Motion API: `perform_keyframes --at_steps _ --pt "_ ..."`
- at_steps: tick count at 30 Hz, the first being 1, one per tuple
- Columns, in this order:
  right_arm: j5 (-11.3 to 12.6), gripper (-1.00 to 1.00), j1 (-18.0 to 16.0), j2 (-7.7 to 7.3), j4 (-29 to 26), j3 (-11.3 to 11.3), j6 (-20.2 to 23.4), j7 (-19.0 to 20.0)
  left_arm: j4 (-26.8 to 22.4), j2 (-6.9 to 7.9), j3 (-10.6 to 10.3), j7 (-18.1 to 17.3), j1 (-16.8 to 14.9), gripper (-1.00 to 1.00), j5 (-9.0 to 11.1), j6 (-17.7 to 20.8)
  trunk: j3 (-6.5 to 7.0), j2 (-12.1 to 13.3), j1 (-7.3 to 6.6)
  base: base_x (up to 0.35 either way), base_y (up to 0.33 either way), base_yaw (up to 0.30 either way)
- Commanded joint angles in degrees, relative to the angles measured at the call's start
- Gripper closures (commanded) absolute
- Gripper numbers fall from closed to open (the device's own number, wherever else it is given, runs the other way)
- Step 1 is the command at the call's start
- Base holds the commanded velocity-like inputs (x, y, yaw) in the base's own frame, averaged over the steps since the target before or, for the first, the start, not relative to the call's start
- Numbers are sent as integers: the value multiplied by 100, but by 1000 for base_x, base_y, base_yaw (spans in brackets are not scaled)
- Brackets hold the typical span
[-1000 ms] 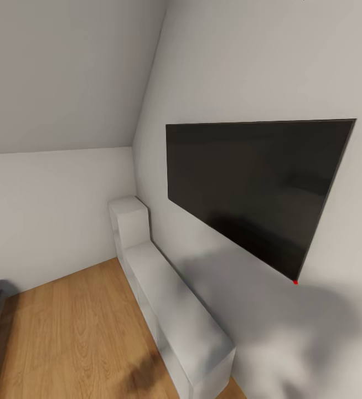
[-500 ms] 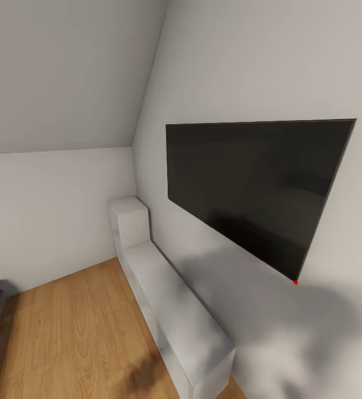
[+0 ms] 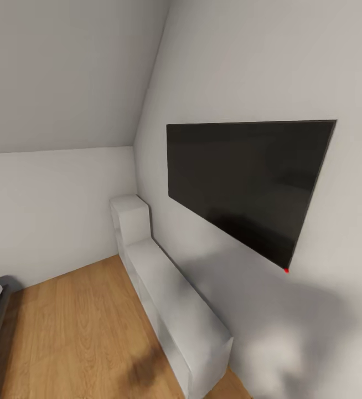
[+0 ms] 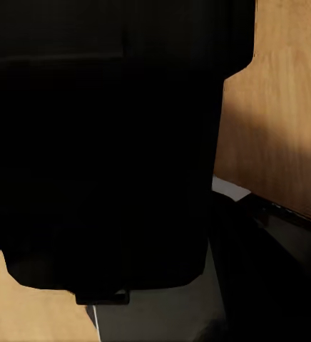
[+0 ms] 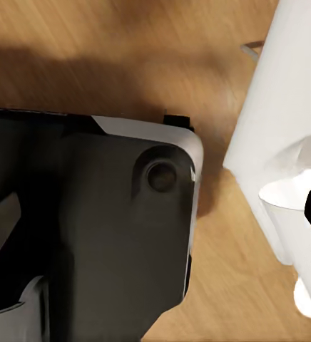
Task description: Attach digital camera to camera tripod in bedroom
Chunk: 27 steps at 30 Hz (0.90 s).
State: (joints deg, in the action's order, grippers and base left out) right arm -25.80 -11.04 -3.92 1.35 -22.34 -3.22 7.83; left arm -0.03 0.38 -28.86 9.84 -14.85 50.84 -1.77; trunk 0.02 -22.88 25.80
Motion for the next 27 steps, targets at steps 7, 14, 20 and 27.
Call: perform_keyframes --at_steps 7,14,20,27 --pt "-56 -100 -4 -3 15 -35 -21 12 2 -7 -49 18 0 100 39 -48 -2 -3 -2 -343 0 16" --pt "-60 -100 -4 -3 15 -29 -21 7 3 -4 -49 24 0 100 40 -51 3 -3 -2 -346 0 186" --pt "-65 -100 -4 -3 15 -26 -21 5 3 -3 -49 21 0 100 40 -52 5 -3 -2 -341 0 260" --pt "-66 -100 -4 -3 15 -21 -27 0 1 6 -49 25 0 100 40 -52 5 -3 -2 -127 0 273"
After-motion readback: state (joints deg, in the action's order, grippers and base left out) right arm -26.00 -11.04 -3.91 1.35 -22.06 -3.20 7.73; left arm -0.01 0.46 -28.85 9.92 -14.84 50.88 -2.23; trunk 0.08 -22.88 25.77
